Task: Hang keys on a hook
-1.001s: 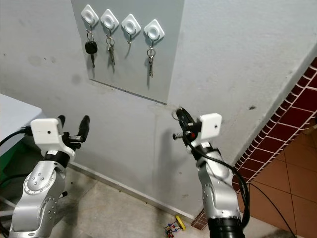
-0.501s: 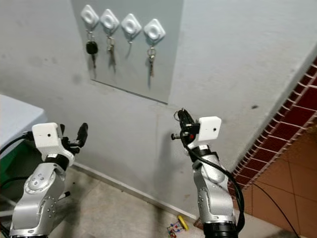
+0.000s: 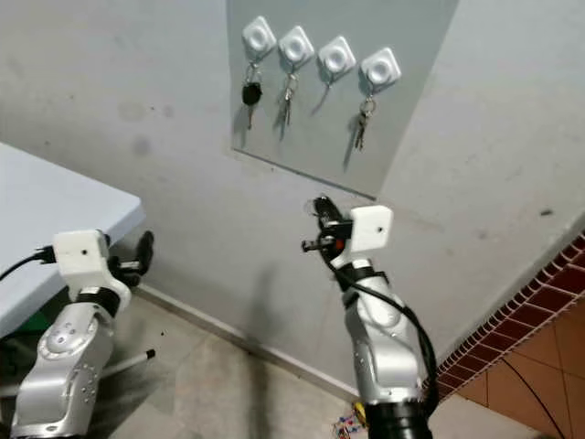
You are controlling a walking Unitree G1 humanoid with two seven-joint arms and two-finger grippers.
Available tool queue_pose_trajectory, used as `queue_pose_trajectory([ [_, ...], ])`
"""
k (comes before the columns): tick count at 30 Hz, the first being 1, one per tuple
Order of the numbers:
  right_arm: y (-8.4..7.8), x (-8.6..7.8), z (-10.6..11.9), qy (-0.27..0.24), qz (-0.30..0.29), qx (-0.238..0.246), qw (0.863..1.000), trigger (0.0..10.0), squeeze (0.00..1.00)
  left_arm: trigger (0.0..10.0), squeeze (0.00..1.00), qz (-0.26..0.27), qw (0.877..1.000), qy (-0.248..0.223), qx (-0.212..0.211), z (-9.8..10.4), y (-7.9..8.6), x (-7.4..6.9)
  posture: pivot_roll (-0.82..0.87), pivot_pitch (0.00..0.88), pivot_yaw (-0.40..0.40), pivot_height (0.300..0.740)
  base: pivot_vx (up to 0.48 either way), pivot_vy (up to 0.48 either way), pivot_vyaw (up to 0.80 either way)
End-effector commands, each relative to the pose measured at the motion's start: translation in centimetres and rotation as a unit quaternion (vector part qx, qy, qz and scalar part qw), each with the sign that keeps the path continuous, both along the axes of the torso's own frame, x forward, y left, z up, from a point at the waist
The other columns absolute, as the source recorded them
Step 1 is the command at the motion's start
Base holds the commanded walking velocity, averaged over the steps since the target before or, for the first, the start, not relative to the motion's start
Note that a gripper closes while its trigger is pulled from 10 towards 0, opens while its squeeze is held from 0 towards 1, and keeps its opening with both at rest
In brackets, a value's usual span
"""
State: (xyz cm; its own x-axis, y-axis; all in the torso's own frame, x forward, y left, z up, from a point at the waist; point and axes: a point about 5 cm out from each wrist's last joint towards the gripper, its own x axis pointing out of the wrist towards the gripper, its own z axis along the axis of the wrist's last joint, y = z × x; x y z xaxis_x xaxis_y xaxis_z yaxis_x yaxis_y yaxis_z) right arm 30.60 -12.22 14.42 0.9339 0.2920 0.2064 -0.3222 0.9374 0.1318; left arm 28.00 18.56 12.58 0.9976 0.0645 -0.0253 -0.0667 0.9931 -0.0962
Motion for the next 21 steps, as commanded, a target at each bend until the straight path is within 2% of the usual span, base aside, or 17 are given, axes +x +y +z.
queue_pose_trajectory([
  [1,-0.68,0.02,0.06,0.002,-0.011,0.0,1.0,10.0,0.0,10.0,0.0,-0.008,1.0,0.002,-0.001,0.01,-0.43,0.01,-0.08,0.0,-0.031,0.74,0.0,0.48,0.0],
  [14,-0.68,0.0,0.13,0.004,-0.012,0.004,1.0,10.0,0.0,10.0,0.0,-0.01,1.0,0.0,0.001,0.23,-0.5,0.12,-0.09,0.0,-0.029,0.74,0.0,0.48,0.0],
  [18,-0.73,0.02,0.01,0.01,-0.012,0.004,1.0,10.0,0.0,10.0,0.0,0.007,1.0,0.011,0.01,0.27,-0.45,0.27,-0.08,0.0,-0.032,0.74,0.0,0.0,0.0],
  [21,-0.74,0.08,-0.08,0.015,-0.012,0.004,1.0,10.0,0.0,10.0,0.0,-0.003,1.0,0.01,0.016,0.32,-0.65,0.27,-0.08,0.0,-0.032,0.74,0.0,0.0,0.0],
])
